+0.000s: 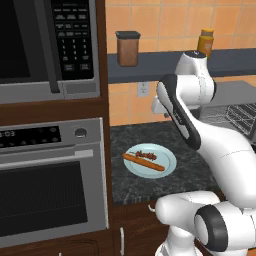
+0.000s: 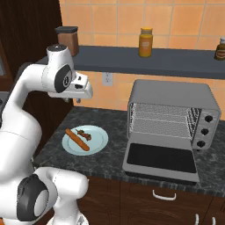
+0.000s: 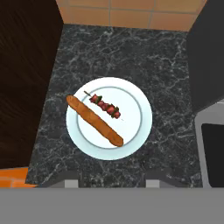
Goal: Pick up the kebab skewer and baguette bread, and place them inside the toaster oven. Close the toaster oven door and start by setting the timer.
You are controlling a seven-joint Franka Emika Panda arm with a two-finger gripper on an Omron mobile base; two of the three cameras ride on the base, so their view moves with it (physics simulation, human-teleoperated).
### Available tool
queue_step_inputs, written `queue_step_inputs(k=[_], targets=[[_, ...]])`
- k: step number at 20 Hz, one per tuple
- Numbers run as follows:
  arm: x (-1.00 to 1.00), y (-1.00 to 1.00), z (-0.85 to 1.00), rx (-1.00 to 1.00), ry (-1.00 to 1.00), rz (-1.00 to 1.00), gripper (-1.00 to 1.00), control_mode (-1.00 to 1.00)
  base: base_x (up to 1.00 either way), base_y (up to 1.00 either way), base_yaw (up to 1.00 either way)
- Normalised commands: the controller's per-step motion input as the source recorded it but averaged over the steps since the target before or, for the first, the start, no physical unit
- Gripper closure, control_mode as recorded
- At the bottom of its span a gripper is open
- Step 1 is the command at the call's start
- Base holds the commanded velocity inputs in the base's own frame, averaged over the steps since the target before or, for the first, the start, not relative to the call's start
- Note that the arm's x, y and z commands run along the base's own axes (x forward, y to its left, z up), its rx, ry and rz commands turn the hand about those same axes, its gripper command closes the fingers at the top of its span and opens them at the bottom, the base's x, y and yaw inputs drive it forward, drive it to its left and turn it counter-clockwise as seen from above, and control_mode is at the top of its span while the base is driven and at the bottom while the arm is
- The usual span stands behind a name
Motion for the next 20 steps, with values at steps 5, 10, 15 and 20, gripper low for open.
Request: queue_step_inputs(k=[5, 10, 15, 20], targets=[[-0.22, -0.12, -0.09, 0.00, 0.00, 0.00, -1.00, -1.00, 0.00, 0.00, 0.00], [-0.35, -0.96, -0.10, 0.07, -0.04, -0.01, -1.00, -1.00, 0.00, 0.00, 0.00], [-0.25, -1.00, 0.00, 0.17, -0.20, 0.11, -1.00, -1.00, 0.00, 0.00, 0.00], [-0.59, -1.00, -0.20, 0.12, -0.34, 0.19, -1.00, -1.00, 0.00, 0.00, 0.00]])
